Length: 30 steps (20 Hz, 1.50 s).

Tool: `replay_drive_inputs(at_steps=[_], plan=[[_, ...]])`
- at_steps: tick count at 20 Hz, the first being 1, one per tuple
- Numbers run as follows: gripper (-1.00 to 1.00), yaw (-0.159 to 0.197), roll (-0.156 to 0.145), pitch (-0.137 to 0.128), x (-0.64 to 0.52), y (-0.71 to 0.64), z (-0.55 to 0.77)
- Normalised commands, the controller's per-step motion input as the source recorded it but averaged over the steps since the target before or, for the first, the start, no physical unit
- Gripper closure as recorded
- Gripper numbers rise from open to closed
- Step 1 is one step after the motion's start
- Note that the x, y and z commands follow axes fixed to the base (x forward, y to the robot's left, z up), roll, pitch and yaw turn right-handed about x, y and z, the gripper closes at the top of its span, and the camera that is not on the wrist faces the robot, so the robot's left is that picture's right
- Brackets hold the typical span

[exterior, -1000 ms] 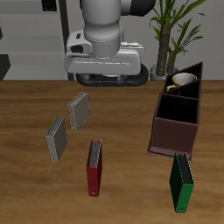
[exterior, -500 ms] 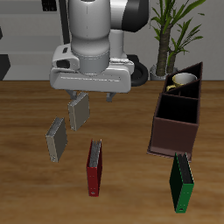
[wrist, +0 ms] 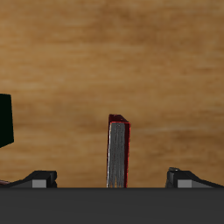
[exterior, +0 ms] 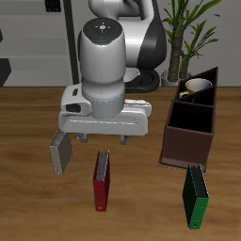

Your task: Place the white-yellow mug into the left desk caddy's left compartment and place the red book into the left desk caddy's front compartment

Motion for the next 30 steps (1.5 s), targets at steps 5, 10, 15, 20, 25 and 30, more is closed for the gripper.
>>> replay_drive_inputs(at_steps=[5, 10, 15, 20, 25, 30], plan=[[-1.00, 0.012, 0.007, -0.069, -0.07, -0.20, -0.42], [-1.00, -0.027, 0.023, 0.005, -0.10, -0.29, -0.24], [-1.00, -0.001, -0.006, -0.005, 0.16, 0.18, -0.57], [-1.00, 0.037, -0.059, -0.087, -0.15, 0.22, -0.63], [1.00, -0.041, -0.010, -0.074, -0.26, 0.01, -0.23], [1.00, -0.052, -0.041, -0.084, -0.24, -0.11, 0.24]])
